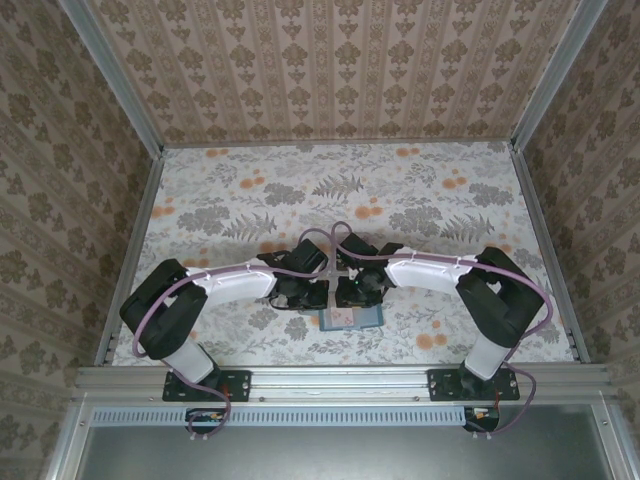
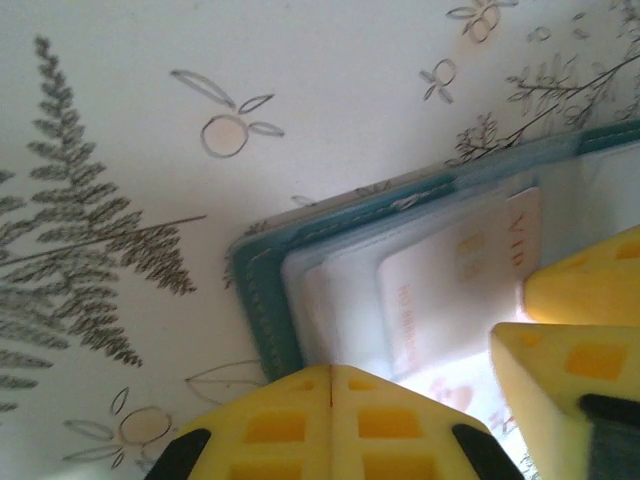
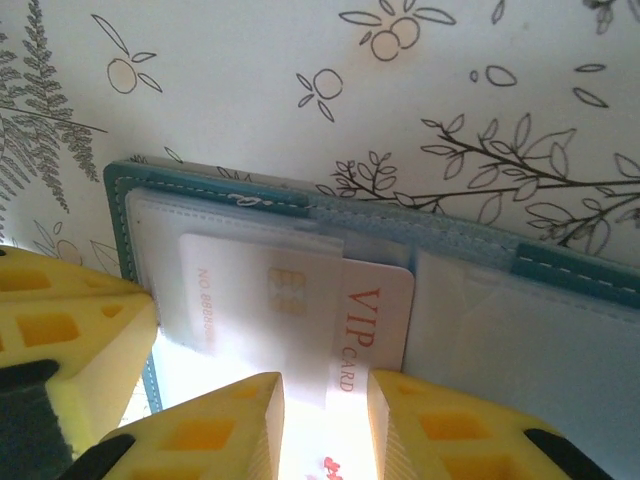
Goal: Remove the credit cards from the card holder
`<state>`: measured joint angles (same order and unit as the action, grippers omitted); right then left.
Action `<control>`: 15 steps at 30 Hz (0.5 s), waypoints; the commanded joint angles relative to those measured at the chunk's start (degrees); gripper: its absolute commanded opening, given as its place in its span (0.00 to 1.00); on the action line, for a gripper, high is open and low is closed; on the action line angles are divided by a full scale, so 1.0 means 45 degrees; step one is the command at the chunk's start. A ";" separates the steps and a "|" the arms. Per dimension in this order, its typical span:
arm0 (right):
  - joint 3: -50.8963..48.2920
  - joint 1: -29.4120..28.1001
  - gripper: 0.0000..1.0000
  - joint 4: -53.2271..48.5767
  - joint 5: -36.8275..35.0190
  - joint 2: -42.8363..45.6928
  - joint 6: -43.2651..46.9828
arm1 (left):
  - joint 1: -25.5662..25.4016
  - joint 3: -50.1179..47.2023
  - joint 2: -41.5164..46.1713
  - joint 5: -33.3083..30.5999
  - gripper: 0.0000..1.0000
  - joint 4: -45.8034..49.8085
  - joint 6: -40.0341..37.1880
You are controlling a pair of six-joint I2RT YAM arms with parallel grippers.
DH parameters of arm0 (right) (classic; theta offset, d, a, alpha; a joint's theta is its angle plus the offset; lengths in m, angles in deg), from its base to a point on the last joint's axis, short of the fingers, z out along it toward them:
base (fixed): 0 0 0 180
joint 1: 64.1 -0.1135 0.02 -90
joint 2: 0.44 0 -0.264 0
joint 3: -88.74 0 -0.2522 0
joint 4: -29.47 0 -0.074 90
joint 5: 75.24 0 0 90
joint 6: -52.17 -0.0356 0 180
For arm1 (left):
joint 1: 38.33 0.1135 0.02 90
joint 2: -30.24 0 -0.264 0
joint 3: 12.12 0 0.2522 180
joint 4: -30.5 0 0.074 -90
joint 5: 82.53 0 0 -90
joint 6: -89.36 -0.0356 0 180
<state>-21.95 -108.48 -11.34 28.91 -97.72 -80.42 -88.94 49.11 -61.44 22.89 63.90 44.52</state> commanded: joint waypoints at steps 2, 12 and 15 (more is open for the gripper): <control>-0.0298 0.0146 0.30 -0.0261 0.0097 0.0675 -0.0163 | -0.0153 0.0808 0.0045 -0.0441 0.03 0.1099 -0.0427; -0.1091 0.0709 0.31 0.0123 0.0477 0.1031 -0.0087 | -0.0505 0.1660 -0.0533 -0.0229 0.03 0.1222 -0.0510; -0.1183 0.0779 0.29 0.0338 0.0801 0.0977 -0.0037 | -0.0534 0.1622 -0.0807 -0.0109 0.02 0.1147 -0.0525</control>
<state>-26.32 -105.33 -10.99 30.18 -94.11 -80.42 -90.87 55.53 -63.72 21.84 67.73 43.26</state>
